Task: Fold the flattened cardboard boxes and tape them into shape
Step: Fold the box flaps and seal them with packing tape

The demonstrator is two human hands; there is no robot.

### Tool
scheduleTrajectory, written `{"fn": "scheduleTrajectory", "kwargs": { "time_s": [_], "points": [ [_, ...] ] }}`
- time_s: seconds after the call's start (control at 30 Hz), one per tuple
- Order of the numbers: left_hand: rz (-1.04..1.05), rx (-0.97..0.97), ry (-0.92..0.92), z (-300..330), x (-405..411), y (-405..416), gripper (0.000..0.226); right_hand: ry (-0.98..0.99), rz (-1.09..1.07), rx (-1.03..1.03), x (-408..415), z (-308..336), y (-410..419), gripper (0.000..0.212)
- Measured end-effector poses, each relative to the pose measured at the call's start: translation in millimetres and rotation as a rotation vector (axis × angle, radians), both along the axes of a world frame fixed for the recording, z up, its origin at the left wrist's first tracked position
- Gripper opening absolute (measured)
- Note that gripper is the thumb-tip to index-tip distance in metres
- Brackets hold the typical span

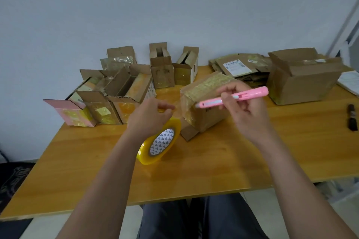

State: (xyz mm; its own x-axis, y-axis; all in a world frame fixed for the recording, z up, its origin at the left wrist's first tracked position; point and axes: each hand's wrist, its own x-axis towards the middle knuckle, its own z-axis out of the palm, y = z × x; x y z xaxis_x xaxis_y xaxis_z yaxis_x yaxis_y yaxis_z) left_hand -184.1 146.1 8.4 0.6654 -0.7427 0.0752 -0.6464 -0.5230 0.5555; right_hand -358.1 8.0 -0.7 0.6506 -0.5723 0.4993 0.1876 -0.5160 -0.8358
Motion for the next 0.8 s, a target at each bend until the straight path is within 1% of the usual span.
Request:
{"fn": "scheduleTrajectory", "kwargs": {
  "time_s": [0.03,0.07,0.13,0.3,0.4,0.53,0.6,0.67,0.73,0.8],
  "points": [
    [-0.001,0.002,0.003,-1,1,0,0.023,-0.032,0.020,0.034,6,0,2,0.010],
    [-0.002,0.003,0.009,-1,2,-1,0.023,-0.038,0.037,0.051,12,-1,5,0.016],
    [-0.002,0.011,0.019,0,2,-1,0.023,-0.014,0.060,0.040,25,-5,6,0.020],
    [-0.010,0.024,0.065,1,7,1,0.023,0.057,0.027,-0.192,45,-23,0,0.010],
    [-0.030,0.012,0.097,0,14,2,0.022,0.053,0.018,-0.268,46,-29,-1,0.009],
    [-0.035,0.028,0.104,-4,18,-3,0.021,0.161,-0.010,-0.355,48,-37,-7,0.006],
    [-0.030,0.027,0.116,-4,19,-4,0.020,0.201,-0.001,-0.322,47,-37,-8,0.009],
    [-0.036,0.012,0.127,-4,20,-4,0.020,0.199,0.032,-0.247,45,-35,-9,0.015],
    [-0.052,0.006,0.131,-2,18,-3,0.021,0.111,0.059,-0.094,43,-35,-10,0.011],
    [-0.055,0.000,0.142,-1,16,-1,0.021,0.005,0.021,0.031,43,-36,-9,0.011]
  ]
}}
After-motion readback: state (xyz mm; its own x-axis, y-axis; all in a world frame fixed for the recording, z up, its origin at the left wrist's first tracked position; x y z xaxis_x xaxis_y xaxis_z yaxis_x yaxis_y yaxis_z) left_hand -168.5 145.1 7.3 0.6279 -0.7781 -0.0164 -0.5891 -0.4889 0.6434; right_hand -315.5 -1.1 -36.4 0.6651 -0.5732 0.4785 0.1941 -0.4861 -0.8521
